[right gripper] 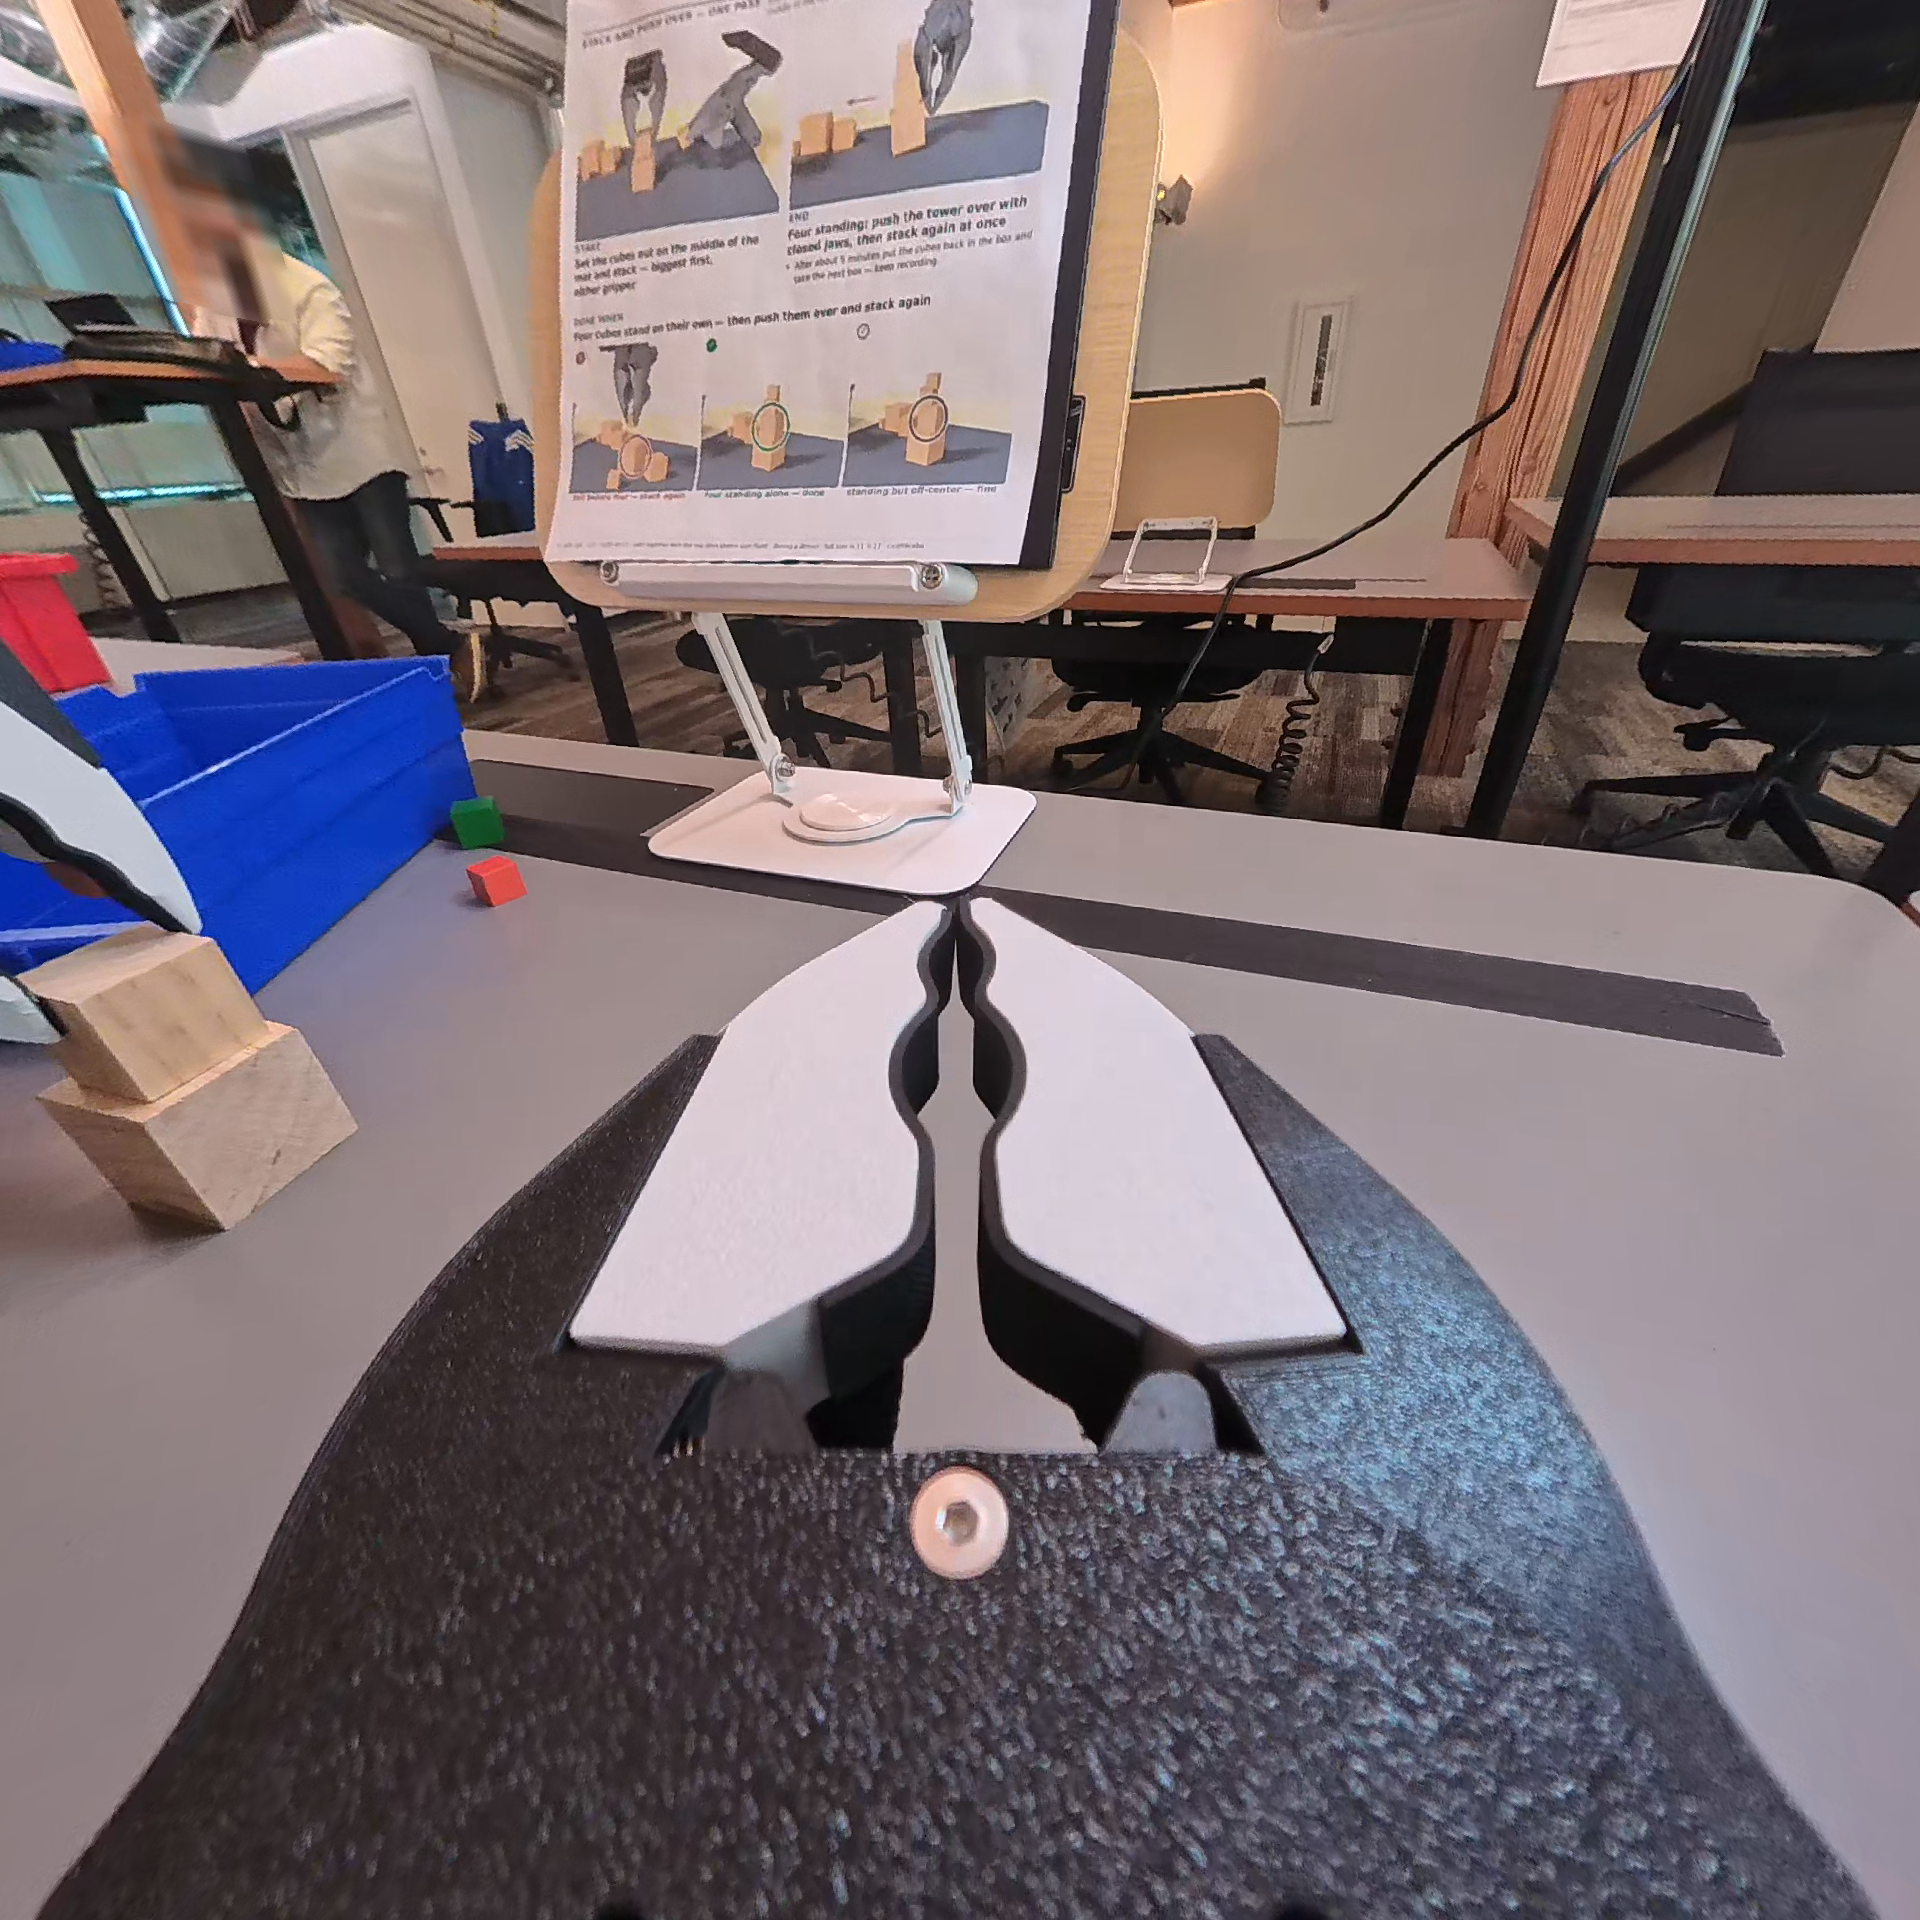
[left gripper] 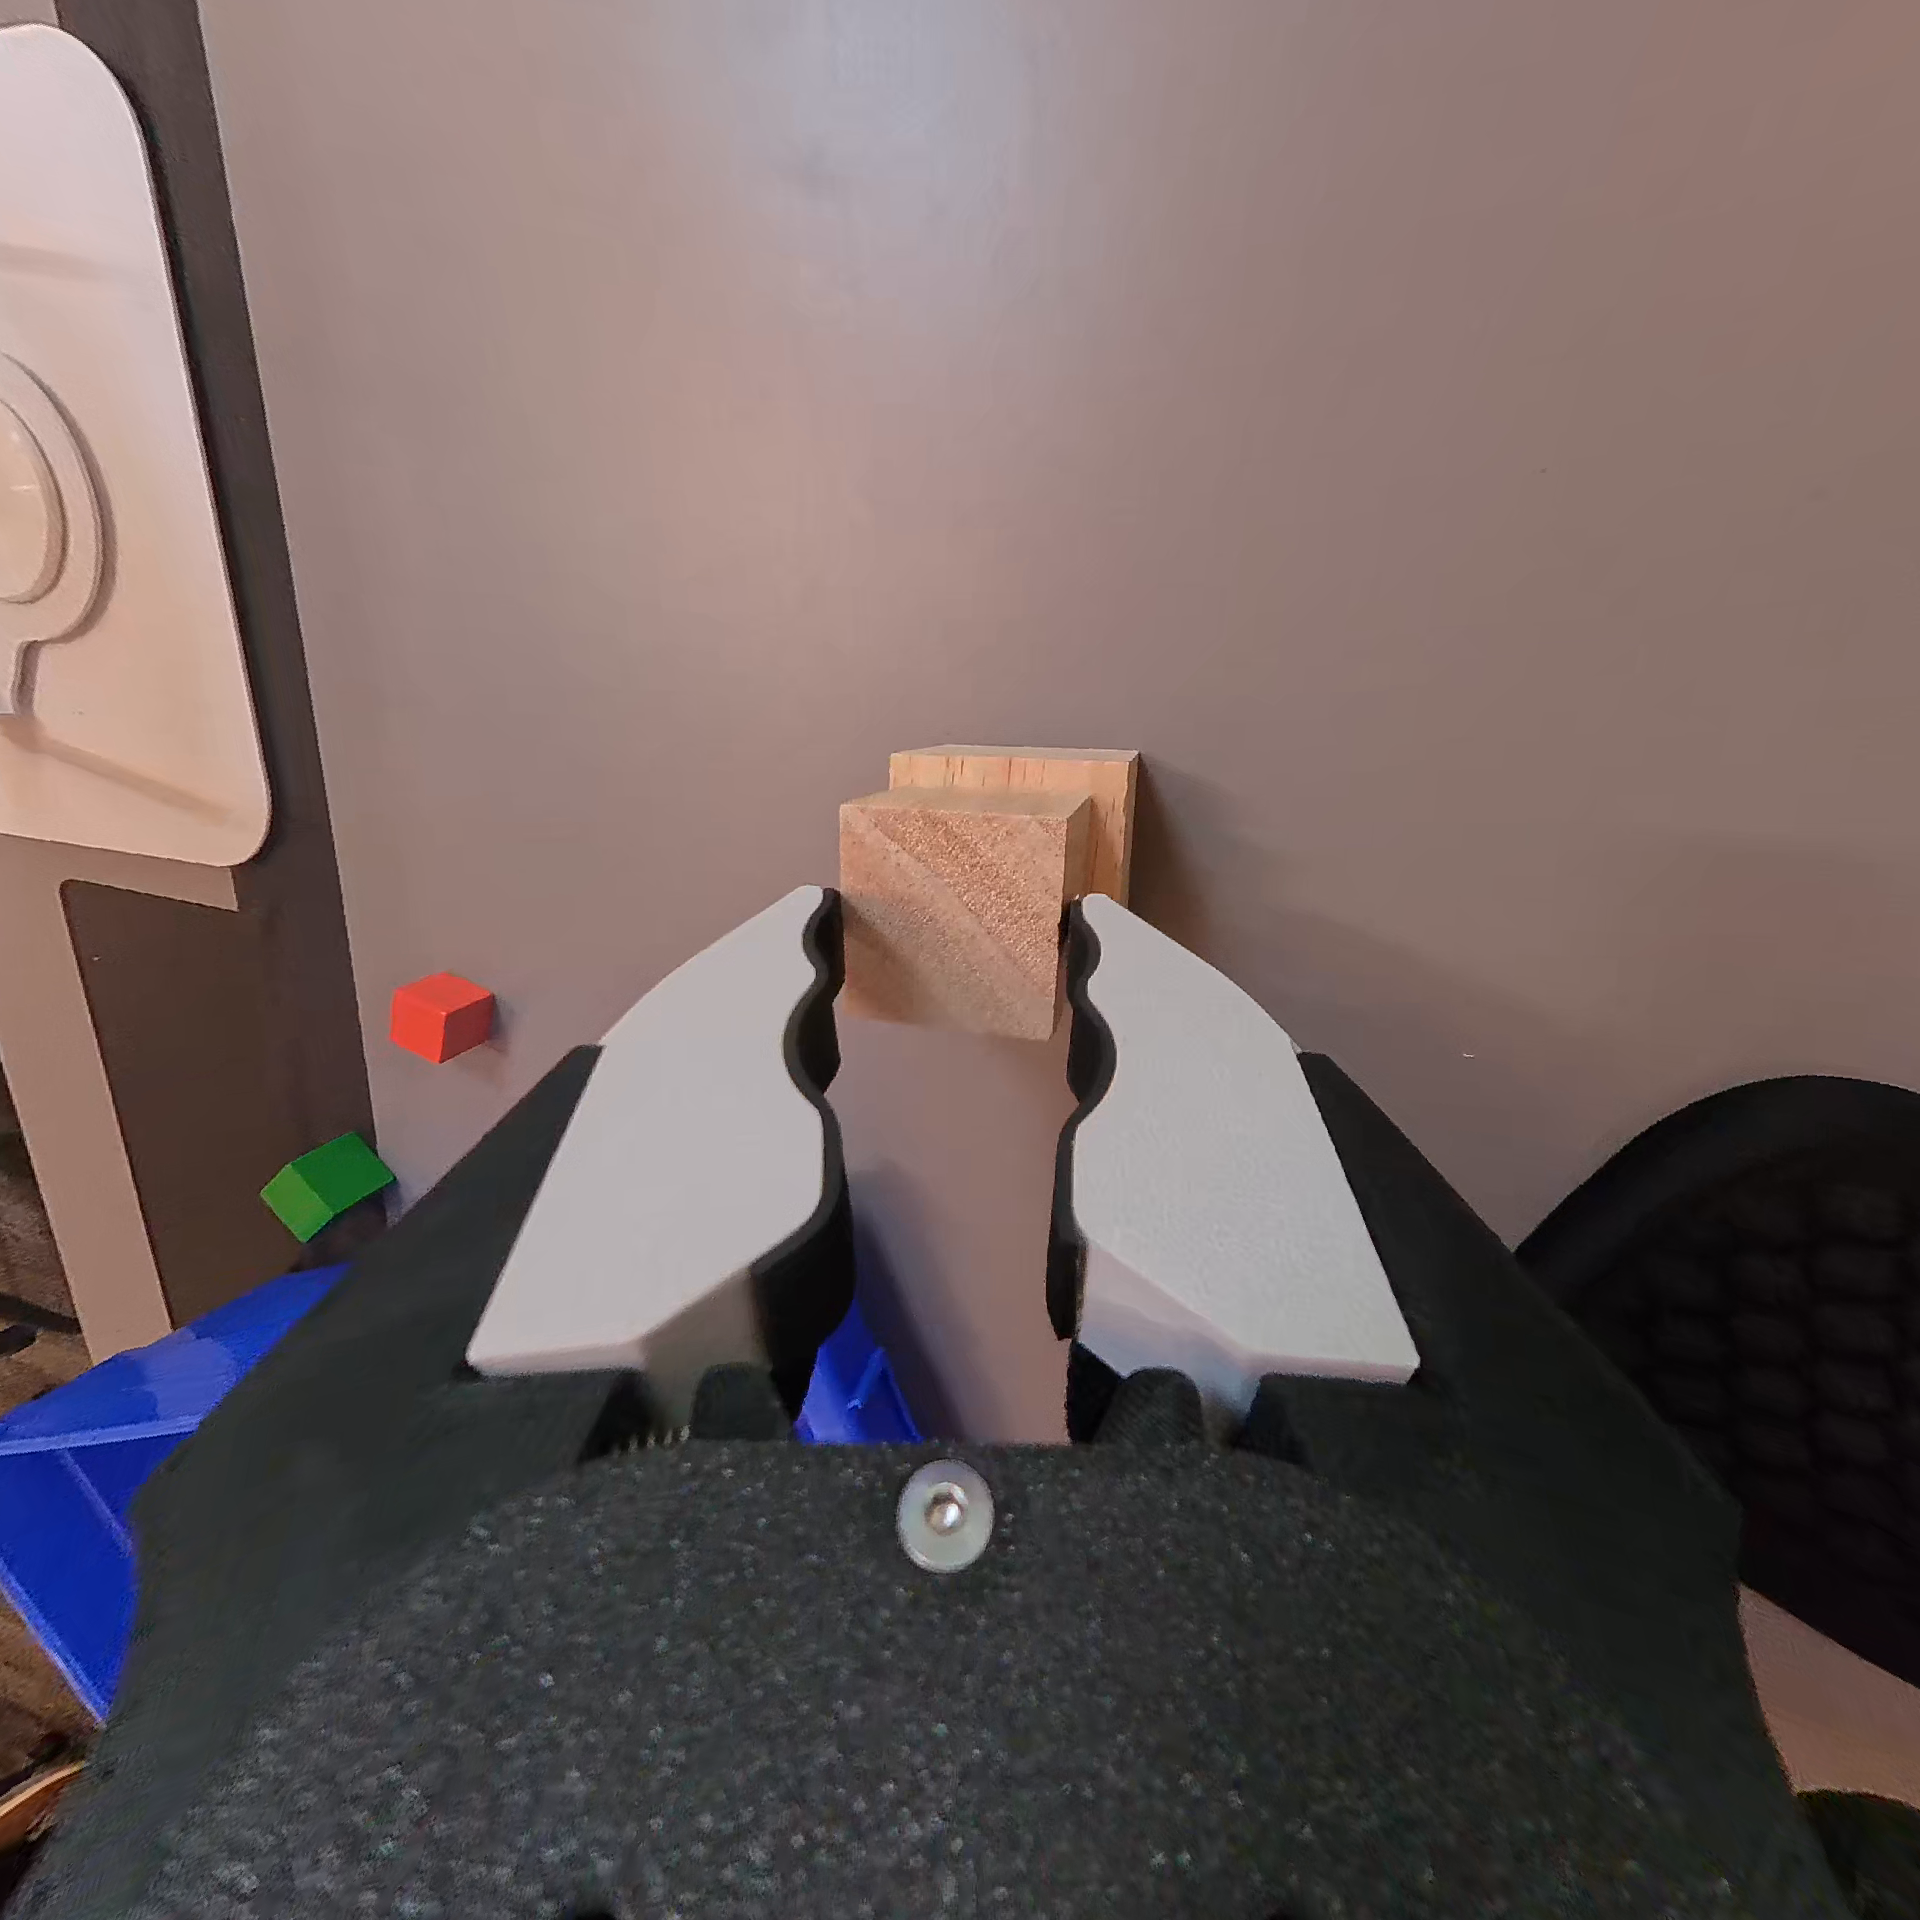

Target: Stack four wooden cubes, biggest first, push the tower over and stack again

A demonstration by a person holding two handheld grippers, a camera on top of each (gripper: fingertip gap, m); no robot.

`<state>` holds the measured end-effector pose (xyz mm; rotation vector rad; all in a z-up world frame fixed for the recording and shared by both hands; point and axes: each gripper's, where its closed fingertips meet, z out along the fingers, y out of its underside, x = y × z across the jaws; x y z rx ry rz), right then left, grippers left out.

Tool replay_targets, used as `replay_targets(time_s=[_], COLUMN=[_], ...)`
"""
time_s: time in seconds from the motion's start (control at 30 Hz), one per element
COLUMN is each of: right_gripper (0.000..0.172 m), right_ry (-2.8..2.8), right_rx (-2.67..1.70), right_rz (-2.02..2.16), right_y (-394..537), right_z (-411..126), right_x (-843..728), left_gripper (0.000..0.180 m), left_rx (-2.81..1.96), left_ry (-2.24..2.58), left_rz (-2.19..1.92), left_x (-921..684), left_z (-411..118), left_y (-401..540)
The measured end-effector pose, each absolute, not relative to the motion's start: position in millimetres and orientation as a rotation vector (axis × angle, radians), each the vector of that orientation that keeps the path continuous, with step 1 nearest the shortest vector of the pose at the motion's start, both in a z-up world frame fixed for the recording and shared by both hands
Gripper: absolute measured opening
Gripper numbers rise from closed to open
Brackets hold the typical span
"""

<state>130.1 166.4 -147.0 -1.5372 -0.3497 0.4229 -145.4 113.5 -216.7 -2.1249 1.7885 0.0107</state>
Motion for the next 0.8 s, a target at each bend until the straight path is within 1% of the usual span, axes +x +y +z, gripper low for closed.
replay_targets(time_s=[0.43,0.53,0.67,0.8], right_gripper=[0.000,0.000,0.000,0.000], right_ry=[-0.362,-0.363,-0.357,-0.351], right_rx=[-1.549,-1.549,-1.543,-1.538], right_rz=[0.437,0.438,0.435,0.438], right_y=[166,166,166,165], right_z=[-150,-149,-148,-146], right_x=[128,128,129,130], left_gripper=[0.041,0.046,0.047,0.045], left_rx=[-2.130,-2.119,-2.086,-2.010], left_ry=[1.784,1.775,1.726,1.529], left_rz=[0.017,0.026,-0.016,-0.040], left_x=[-146,-147,-148,-155], left_z=[-216,-213,-199,-172], left_y=[113,114,115,130])
